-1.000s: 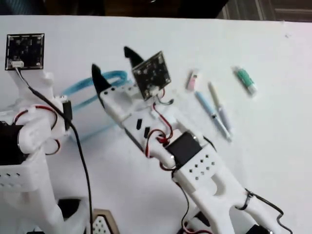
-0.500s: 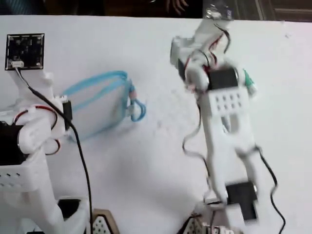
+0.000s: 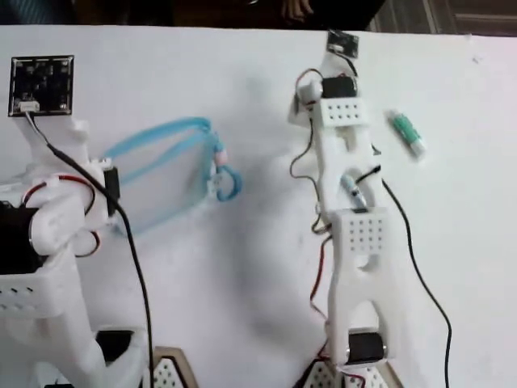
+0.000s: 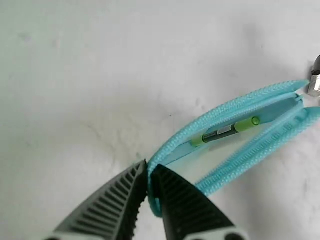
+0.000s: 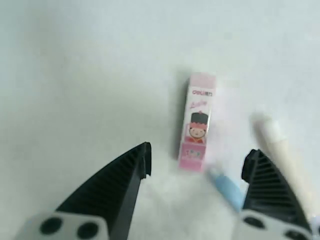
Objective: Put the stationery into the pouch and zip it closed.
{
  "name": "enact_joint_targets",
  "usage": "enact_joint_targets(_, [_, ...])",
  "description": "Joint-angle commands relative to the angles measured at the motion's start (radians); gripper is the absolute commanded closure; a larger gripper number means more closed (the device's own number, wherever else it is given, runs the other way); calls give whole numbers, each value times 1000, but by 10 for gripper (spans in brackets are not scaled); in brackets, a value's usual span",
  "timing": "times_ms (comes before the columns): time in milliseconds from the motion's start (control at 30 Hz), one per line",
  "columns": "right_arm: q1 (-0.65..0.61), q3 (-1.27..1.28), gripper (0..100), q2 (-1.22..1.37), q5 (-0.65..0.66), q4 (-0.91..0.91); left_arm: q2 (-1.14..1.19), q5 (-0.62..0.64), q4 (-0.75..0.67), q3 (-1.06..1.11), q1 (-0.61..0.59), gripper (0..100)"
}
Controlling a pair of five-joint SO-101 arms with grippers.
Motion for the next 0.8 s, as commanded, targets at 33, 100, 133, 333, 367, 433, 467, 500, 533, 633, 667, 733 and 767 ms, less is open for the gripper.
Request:
enact_joint_targets(33, [-1, -273, 702, 163, -12, 35, -4, -11, -8, 0, -7, 977])
enact_joint_targets(100, [-2, -319, 704, 222, -14, 27, -4, -11, -8, 0, -7, 977])
enact_joint_targets(133, [-1, -328, 704, 242, -14, 15, -4, -11, -9, 0, -7, 977])
enact_joint_targets(333, [21, -330, 727, 309, -11, -107, -4, -11, -11, 0, -7, 977])
enact_joint_targets(367, [22, -330, 758, 309, -9, -113, -4, -11, -11, 0, -7, 977])
enact_joint_targets(433, [21, -330, 858, 309, -8, -114, -4, -11, -11, 0, -7, 977])
enact_joint_targets(467, [19, -330, 915, 309, 6, -114, -4, -11, -11, 0, -7, 977])
enact_joint_targets(500, [16, -330, 964, 309, 46, -108, -4, -11, -11, 0, -7, 977])
enact_joint_targets(533, [13, -330, 991, 309, 98, -85, -4, -11, -11, 0, -7, 977])
enact_joint_targets(633, [1, -361, 957, 302, 158, 30, -4, -11, -9, 0, -7, 977])
enact_joint_targets(667, [-4, -390, 973, 292, 158, 76, -4, -11, -9, 0, -7, 977])
enact_joint_targets(733, [-13, -448, 983, 269, 160, 170, -4, -11, -11, 0, -7, 977])
enact_joint_targets(767, [-16, -480, 979, 257, 160, 222, -4, -11, -11, 0, -7, 977])
